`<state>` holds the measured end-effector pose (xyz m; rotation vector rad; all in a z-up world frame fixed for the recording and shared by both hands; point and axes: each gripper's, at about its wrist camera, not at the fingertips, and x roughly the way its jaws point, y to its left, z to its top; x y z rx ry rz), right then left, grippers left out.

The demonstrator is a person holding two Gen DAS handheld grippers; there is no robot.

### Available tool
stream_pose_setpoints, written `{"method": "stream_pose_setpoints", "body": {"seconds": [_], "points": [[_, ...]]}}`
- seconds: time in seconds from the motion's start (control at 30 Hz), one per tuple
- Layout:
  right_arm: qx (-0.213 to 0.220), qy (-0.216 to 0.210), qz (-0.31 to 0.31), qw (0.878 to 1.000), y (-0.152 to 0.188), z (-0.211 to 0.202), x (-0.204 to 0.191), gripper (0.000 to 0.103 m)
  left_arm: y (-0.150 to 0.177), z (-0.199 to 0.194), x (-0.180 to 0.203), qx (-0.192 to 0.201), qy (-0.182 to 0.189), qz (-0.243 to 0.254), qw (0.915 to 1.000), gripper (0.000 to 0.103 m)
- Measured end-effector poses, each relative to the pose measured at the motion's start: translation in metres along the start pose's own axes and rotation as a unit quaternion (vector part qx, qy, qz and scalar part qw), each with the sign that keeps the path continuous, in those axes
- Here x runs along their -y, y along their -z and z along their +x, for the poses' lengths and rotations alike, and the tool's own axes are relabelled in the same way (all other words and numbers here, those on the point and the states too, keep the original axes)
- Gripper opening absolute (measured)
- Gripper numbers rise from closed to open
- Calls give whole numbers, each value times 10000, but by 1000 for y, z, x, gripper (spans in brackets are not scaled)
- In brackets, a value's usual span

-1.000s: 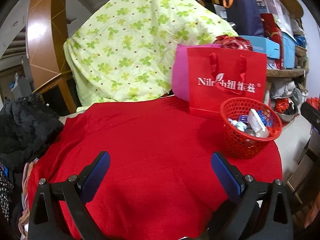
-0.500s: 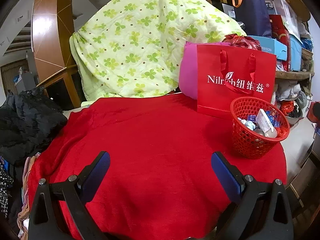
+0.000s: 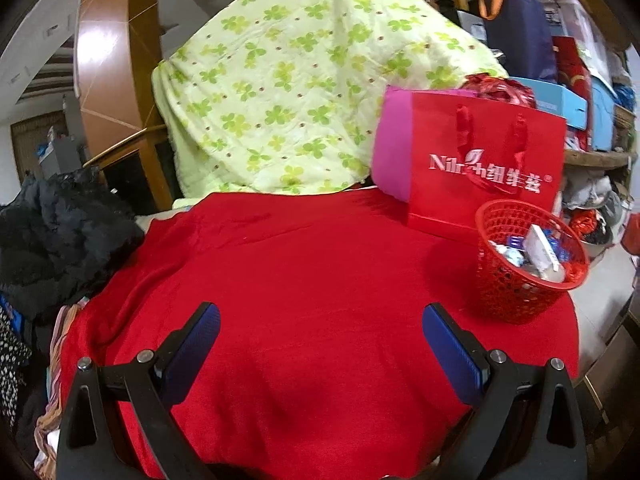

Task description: Collect trash

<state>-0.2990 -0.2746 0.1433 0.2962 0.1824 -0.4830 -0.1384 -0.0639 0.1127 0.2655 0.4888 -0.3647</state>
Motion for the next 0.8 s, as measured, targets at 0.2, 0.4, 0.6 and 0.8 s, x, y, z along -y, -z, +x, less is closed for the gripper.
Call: {"method": "stream_pose_setpoints", "body": {"seconds": [0.2, 0.4, 0.6, 0.8], "points": [[-41, 37, 8, 10000, 2, 6, 4, 84, -4, -1, 26, 60, 274, 273, 9992, 101], [-5, 162, 85, 9998, -2, 11, 17, 84, -13, -2, 53, 128, 515, 551, 9971, 101], [6, 380, 174, 9991, -7, 17, 36, 84, -21, 5, 76, 103, 765, 685, 9947, 101], [-118, 412, 106, 9990, -13, 34, 39, 84, -25, 17, 69, 84, 906, 424, 9949, 101]]}}
